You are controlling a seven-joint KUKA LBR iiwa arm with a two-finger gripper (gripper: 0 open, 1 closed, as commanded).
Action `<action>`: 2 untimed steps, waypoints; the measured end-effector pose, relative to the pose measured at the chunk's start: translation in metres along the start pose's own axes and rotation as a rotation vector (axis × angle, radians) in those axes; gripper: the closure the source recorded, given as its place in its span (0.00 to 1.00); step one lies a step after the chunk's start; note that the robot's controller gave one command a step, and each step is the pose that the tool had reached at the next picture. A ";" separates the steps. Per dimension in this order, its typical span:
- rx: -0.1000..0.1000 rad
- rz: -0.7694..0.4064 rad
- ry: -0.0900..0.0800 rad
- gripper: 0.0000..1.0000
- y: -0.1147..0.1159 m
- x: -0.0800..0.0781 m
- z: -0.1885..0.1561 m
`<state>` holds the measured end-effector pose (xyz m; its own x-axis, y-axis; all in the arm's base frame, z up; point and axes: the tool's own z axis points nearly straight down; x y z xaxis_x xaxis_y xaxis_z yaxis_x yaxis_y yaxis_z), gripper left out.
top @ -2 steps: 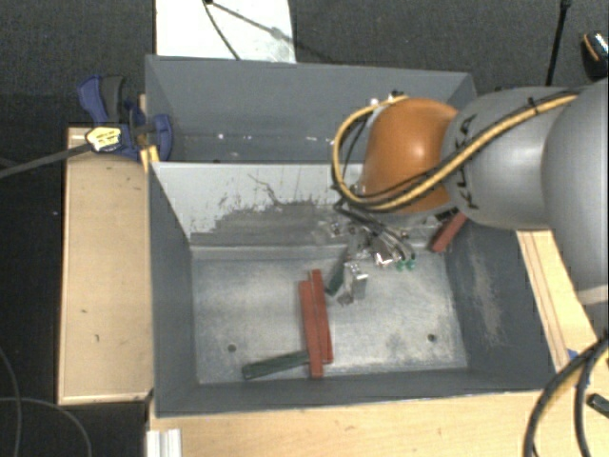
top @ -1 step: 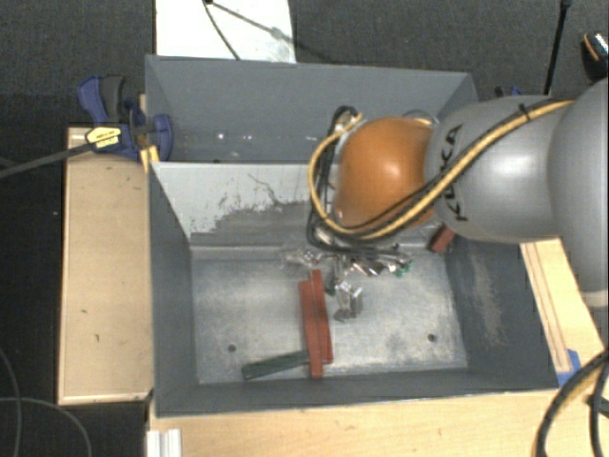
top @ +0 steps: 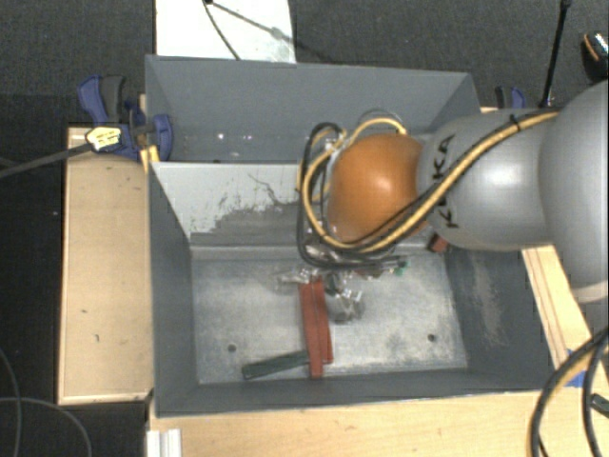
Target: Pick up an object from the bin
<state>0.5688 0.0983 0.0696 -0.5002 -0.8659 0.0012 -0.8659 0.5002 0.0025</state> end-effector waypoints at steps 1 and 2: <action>0.000 0.003 -0.001 0.00 0.000 0.000 -0.001; 0.000 0.004 -0.001 1.00 0.000 0.000 -0.001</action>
Offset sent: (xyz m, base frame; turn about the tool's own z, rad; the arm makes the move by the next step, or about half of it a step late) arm 0.0000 0.0000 0.0000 0.0000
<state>0.5690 0.0986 0.0704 -0.5041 -0.8637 0.0006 -0.8637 0.5041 0.0021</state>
